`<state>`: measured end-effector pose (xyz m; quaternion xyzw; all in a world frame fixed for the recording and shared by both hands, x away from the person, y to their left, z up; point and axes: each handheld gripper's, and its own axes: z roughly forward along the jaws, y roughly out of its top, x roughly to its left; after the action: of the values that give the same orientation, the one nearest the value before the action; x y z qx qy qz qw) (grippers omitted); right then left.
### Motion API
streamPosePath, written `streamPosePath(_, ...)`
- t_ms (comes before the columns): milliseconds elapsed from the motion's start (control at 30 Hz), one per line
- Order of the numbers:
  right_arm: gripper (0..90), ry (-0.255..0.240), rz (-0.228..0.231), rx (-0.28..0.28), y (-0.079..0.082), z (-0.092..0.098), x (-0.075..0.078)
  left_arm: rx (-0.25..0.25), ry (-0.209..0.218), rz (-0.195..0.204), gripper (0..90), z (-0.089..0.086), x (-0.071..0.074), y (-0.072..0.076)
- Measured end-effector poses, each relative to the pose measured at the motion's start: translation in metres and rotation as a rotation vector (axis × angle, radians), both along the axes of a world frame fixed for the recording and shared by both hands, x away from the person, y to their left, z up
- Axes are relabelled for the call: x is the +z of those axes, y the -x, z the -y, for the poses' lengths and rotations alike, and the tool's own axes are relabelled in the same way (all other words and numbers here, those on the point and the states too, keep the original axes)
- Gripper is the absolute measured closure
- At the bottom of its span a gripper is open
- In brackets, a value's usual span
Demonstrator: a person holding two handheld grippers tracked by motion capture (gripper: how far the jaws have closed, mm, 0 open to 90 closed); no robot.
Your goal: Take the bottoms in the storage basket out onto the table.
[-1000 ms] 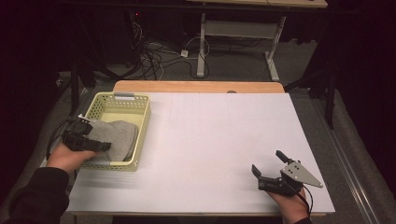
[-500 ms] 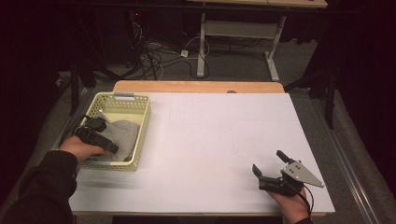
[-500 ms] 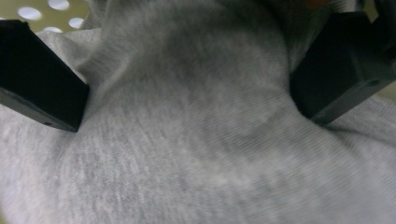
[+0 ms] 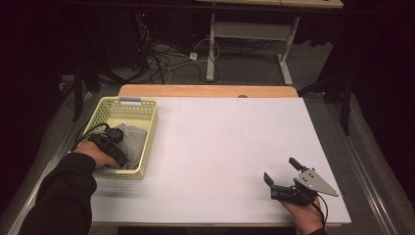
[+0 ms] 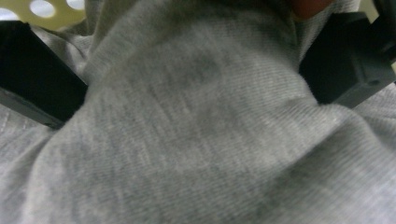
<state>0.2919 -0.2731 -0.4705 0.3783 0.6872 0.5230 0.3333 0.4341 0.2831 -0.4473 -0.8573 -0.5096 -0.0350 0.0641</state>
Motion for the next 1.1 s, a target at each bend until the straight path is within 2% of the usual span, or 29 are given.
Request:
streamPosePath(67, 0.1, -0.001, 0.001, 0.0, 0.0, 0.0, 0.0, 0.0, -0.005, 0.0, 0.0, 0.001, 0.0, 0.0)
streamPosePath(200, 0.2, -0.002, 0.004, 0.0, 0.001, 0.001, 0.001, 0.004, 0.014, 0.019, 5.6, -0.001, 0.002, 0.002)
streamPosePath(267, 0.1, -0.002, 0.005, 0.0, 0.001, 0.001, 0.001, 0.004, 0.023, 0.041, 11.7, -0.003, 0.004, 0.003)
streamPosePath(300, 0.2, -0.002, 0.005, 0.0, 0.001, 0.0, 0.001, 0.004, 0.027, 0.058, 18.7, -0.004, 0.005, 0.003)
streamPosePath(433, 0.1, -0.003, 0.005, -0.001, 0.001, 0.0, 0.001, -0.011, 0.026, 0.074, 29.0, -0.005, 0.007, 0.004)
streamPosePath(467, 0.2, -0.003, 0.005, -0.001, 0.001, 0.001, 0.001, -0.016, 0.028, 0.081, 29.0, -0.006, 0.007, 0.005)
streamPosePath(533, 0.2, -0.002, 0.006, 0.0, 0.001, 0.001, 0.001, -0.012, 0.044, 0.093, 34.8, -0.008, 0.009, 0.005)
streamPosePath(567, 0.2, -0.003, 0.003, -0.002, 0.001, 0.001, 0.001, -0.006, 0.058, 0.101, 41.2, -0.011, 0.011, 0.005)
streamPosePath(600, 0.2, -0.003, 0.003, -0.002, 0.001, 0.001, 0.001, 0.003, 0.074, 0.112, 41.2, -0.013, 0.012, 0.005)
streamPosePath(633, 0.2, -0.002, 0.003, -0.003, 0.001, 0.001, 0.0, 0.013, 0.097, 0.13, 45.1, -0.016, 0.014, 0.005)
streamPosePath(767, 0.2, -0.001, -0.002, -0.004, 0.0, 0.001, -0.001, 0.02, 0.13, 0.142, 55.7, -0.023, 0.019, 0.006)
streamPosePath(1033, 0.2, 0.002, -0.005, -0.005, 0.0, 0.0, -0.001, -0.029, 0.128, 0.14, 57.2, -0.027, 0.029, 0.006)
streamPosePath(1100, 0.2, 0.002, -0.003, -0.006, 0.0, 0.0, -0.001, -0.022, 0.137, 0.138, 57.1, -0.029, 0.033, 0.006)
